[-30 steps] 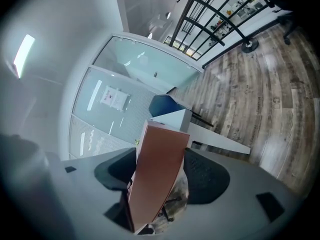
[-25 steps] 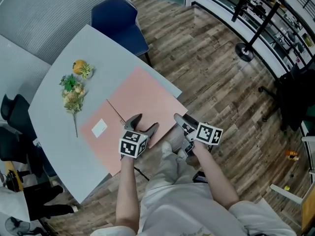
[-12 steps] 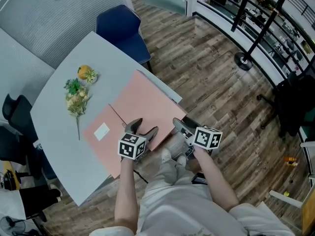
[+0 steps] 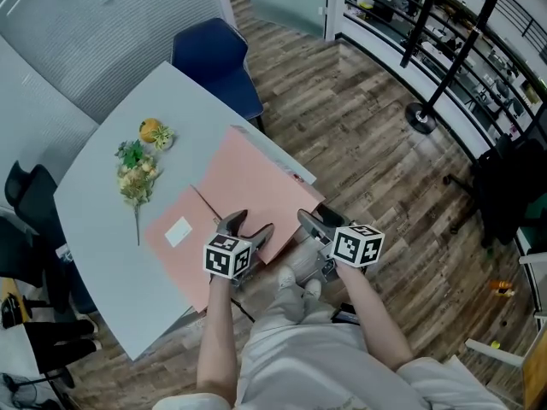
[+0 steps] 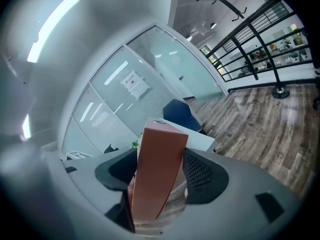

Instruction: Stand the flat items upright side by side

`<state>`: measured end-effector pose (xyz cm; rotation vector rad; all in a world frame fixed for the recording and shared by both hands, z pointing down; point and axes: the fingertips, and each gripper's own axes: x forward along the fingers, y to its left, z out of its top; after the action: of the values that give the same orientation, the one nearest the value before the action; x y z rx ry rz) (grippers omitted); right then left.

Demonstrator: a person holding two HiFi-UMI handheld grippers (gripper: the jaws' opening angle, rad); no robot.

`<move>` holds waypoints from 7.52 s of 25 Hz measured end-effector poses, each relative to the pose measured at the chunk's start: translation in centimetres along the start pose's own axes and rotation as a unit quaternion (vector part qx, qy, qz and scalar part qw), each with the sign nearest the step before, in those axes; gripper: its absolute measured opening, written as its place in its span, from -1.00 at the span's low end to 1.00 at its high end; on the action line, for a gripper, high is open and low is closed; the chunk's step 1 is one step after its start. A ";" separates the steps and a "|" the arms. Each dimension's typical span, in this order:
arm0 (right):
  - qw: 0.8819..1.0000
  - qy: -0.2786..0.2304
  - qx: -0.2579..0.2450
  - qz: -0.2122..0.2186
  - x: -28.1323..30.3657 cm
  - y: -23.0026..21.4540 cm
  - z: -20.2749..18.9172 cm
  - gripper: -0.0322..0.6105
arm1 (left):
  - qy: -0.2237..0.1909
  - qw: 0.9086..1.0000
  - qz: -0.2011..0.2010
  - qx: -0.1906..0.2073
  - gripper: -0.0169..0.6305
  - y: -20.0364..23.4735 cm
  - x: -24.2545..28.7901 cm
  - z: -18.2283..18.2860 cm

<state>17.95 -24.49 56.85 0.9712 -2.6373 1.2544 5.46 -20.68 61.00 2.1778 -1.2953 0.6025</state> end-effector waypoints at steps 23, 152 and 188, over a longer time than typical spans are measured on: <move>0.991 0.000 -0.133 0.003 -0.6 4.6 1.8 -0.01 | -0.027 0.998 -0.010 -0.051 0.03 0.1 -1.1 0.2; 0.865 0.317 -0.385 -0.060 20.5 18.1 4.9 0.07 | -0.161 0.943 -0.186 -0.223 0.03 8.3 -6.7 6.5; 0.874 0.284 -0.387 -0.079 19.6 19.2 4.0 0.05 | -0.187 0.888 -0.278 -0.315 0.03 7.5 -6.5 6.2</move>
<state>-7.76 -28.46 47.32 0.5386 -2.1799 0.2796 -3.42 -23.41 53.87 1.9859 -0.7915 -0.4367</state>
